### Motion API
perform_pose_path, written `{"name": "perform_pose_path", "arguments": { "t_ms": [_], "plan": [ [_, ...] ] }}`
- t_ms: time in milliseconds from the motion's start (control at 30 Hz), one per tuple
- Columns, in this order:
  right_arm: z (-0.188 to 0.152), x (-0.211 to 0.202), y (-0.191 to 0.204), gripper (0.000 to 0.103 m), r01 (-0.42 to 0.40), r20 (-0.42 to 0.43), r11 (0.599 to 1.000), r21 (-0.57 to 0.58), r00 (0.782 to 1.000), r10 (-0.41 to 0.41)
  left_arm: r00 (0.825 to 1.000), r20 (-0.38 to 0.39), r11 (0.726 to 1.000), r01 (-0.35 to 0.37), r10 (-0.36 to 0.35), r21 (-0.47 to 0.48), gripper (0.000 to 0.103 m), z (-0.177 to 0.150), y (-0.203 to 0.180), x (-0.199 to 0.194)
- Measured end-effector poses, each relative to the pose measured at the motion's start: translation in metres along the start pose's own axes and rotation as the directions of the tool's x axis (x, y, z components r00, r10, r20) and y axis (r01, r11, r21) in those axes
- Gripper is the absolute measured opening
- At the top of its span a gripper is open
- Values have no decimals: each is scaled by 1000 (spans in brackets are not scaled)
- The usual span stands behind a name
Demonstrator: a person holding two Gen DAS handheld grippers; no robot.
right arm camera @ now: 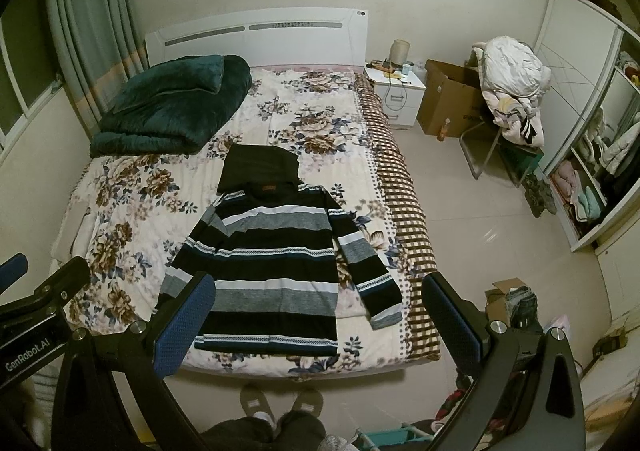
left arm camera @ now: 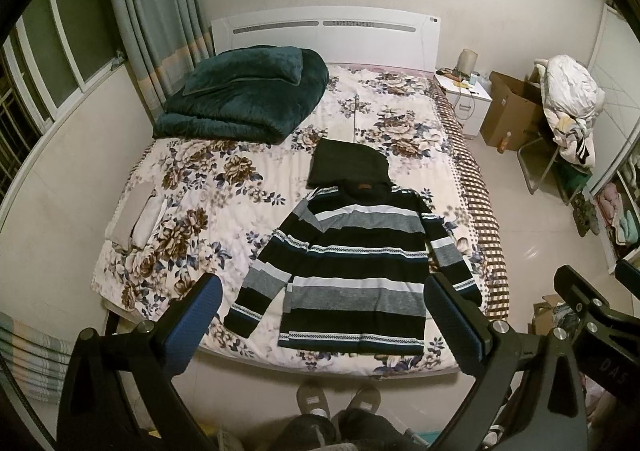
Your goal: Fold small clothes
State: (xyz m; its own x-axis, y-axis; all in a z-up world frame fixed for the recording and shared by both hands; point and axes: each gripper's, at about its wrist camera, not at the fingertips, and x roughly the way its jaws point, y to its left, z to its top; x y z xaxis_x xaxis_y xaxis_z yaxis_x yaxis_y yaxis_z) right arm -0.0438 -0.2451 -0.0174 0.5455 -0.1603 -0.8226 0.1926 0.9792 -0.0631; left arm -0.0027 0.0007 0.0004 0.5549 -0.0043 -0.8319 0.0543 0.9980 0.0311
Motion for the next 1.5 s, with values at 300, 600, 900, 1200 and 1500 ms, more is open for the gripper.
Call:
{"name": "perform_pose_path", "arguments": {
  "t_ms": [300, 600, 900, 1200, 1500],
  "plan": [
    [0, -1, 1, 103, 0, 4, 1000, 1, 1000, 0, 1000, 3, 1000, 2, -2, 0, 103, 0, 0, 0],
    [-1, 0, 3, 103, 0, 5, 1000, 2, 1000, 0, 1000, 6, 1000, 3, -3, -1, 103, -1, 0, -1],
    [0, 2, 7, 103, -2, 6, 1000, 2, 1000, 2, 1000, 8, 1000, 4, -4, -1, 103, -1, 0, -1],
    [21, 41, 3, 103, -8, -46, 995, 96, 999, 13, 995, 75, 998, -67, 65, 21, 103, 24, -8, 13],
    [-20, 259, -110, 103, 129, -292, 920, 370, 956, -17, 984, -17, 984, -176, 177, 24, 103, 11, -5, 179]
  ]
}}
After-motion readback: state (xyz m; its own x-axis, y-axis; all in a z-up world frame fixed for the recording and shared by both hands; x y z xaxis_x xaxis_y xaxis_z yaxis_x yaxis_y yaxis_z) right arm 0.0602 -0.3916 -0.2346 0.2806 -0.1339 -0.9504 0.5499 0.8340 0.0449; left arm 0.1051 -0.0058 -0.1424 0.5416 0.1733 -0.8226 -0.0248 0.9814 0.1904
